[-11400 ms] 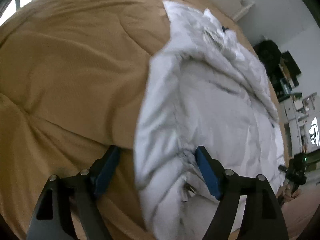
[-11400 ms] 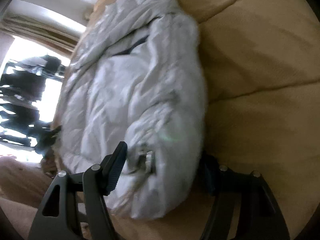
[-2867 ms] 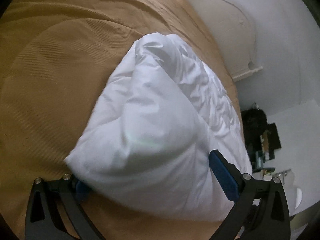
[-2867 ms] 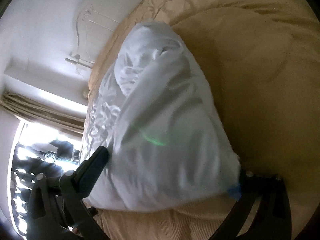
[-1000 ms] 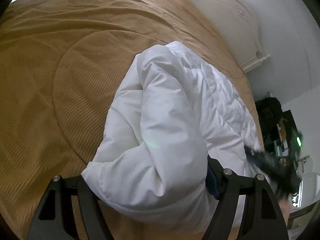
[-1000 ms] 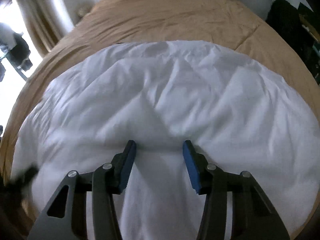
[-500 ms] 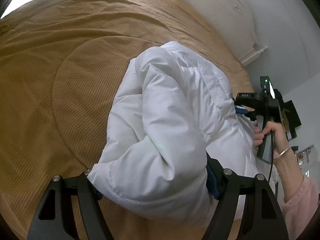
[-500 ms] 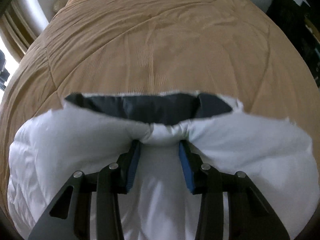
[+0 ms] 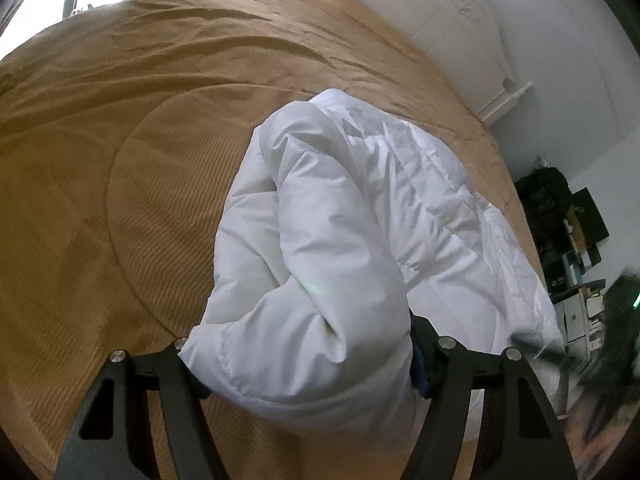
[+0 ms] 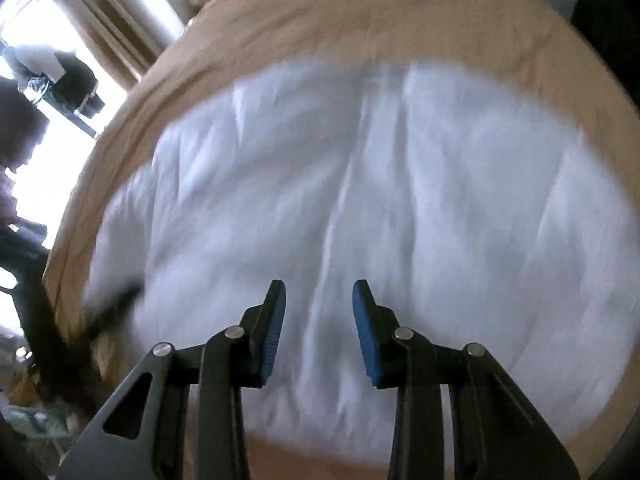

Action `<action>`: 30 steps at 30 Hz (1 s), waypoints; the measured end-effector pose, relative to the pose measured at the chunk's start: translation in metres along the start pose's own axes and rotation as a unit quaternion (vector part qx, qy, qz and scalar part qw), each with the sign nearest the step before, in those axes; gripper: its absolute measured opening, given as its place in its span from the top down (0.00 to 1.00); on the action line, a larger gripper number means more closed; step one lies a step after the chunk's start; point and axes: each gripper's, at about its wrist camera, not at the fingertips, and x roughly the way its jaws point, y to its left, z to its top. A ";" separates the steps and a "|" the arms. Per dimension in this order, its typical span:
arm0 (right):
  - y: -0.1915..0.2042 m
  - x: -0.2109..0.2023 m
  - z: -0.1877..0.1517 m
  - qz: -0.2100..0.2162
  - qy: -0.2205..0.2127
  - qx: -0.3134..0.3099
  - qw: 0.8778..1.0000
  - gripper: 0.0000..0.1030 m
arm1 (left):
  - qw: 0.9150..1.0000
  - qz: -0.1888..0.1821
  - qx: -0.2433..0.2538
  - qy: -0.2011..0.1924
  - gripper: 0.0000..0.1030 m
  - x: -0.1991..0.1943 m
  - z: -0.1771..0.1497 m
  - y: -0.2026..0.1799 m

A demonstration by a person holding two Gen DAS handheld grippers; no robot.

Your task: Fold large clothes

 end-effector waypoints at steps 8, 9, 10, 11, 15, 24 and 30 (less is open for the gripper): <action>-0.021 0.031 -0.026 0.008 -0.021 0.016 1.000 0.67 | 0.998 0.004 0.047 -0.035 0.39 -0.027 0.000 -0.029; -0.023 0.025 -0.028 0.009 -0.020 0.018 1.000 0.67 | 0.998 0.002 0.049 -0.037 0.40 -0.030 0.001 -0.031; -0.022 0.012 -0.034 0.009 -0.022 0.018 1.000 0.67 | 0.998 0.000 0.051 -0.038 0.41 -0.034 0.001 -0.032; -0.020 0.004 -0.039 0.008 -0.026 0.012 1.000 0.67 | 0.998 -0.001 0.053 -0.038 0.41 -0.036 0.002 -0.034; -0.024 0.011 -0.063 -0.002 -0.018 0.001 1.000 0.67 | 0.998 -0.024 0.054 -0.035 0.42 -0.045 0.000 -0.043; -0.067 0.024 0.003 0.060 -0.008 0.071 0.996 0.68 | 0.990 -0.018 0.123 -0.069 0.43 -0.071 -0.002 -0.074; -0.071 0.074 0.117 0.023 -0.010 0.086 0.996 0.69 | 0.991 -0.014 0.117 -0.059 0.44 -0.066 -0.002 -0.069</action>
